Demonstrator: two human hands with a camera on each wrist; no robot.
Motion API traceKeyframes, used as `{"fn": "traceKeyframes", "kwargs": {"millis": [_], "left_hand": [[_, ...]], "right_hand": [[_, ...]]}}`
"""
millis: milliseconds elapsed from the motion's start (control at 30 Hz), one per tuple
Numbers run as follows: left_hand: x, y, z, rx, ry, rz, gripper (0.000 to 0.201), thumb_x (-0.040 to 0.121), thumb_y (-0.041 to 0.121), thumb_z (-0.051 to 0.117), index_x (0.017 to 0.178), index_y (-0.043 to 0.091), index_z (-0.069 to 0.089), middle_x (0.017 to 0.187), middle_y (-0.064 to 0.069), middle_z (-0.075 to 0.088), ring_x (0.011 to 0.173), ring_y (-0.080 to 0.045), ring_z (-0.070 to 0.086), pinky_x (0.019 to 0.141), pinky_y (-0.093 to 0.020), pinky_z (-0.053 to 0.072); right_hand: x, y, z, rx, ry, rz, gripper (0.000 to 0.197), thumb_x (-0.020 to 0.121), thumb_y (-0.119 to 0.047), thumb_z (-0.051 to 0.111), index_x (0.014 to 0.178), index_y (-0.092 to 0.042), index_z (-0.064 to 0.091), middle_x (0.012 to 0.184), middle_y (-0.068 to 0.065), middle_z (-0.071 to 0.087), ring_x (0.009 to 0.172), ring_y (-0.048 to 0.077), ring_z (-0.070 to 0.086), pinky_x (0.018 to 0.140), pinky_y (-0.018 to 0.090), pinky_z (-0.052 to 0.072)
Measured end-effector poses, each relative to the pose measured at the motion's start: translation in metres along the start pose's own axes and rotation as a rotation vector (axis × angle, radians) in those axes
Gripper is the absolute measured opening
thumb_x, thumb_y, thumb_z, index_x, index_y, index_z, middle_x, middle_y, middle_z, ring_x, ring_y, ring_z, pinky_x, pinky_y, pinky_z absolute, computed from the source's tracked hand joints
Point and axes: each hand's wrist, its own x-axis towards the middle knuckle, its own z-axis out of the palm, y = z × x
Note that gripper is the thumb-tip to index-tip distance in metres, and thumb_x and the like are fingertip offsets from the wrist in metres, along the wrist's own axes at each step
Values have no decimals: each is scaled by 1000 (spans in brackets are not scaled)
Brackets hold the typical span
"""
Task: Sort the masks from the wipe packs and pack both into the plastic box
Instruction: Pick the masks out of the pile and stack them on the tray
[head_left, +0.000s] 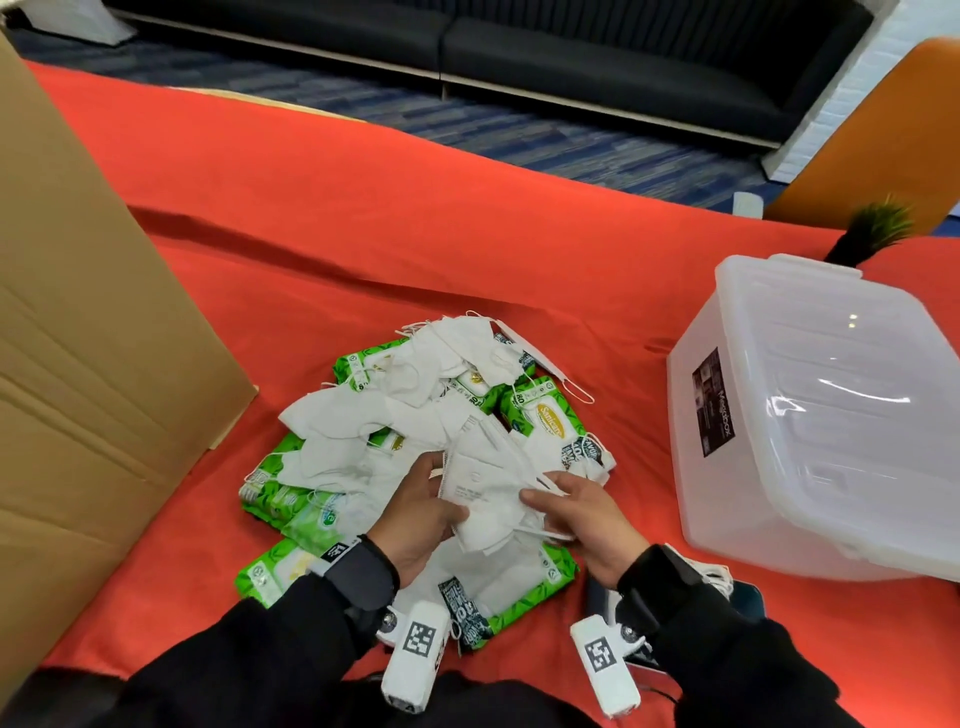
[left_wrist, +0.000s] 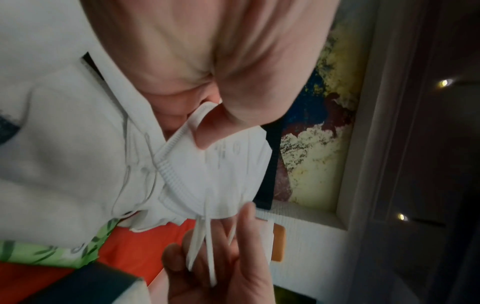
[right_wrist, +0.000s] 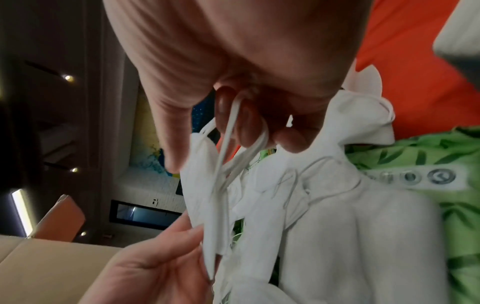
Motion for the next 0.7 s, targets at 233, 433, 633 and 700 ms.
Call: {"fn": "traceKeyframes", "kwargs": {"millis": [233,433,633,700], "left_hand": [[-10,13,38,315,-121,257,90,82,1,77,143,53,36,130,0,57,113,-20,64,96,-36,55],[-7,28,93,825,-405,456,26,88,28,78,114,34,74,106,8,74,94,-11,70,88,-24,53],[-7,8,125,1222,-478,620,32,94,18,61,123,31,69,116,13,73,107,-2,64,94,-24,48],[-7,1,132,1304,-471,626,38,93,12,57,124,31,66,117,9,73,107,-9,64,91,-26,48]], "right_hand": [[-33,6,-51,-346,33,-199,8,77,-5,84,79,-4,76,74,1,72,68,12,63,67,29,48],[-57,12,-96,-535,107,-271,18,71,-19,88,67,-17,70,61,-9,58,61,7,50,60,30,37],[-84,18,-138,-333,43,-180,30,80,-14,84,58,-20,66,56,-7,50,53,6,42,51,20,33],[-93,19,-150,-215,45,-126,24,84,-17,80,63,-19,70,56,-5,48,56,9,40,52,20,34]]}}
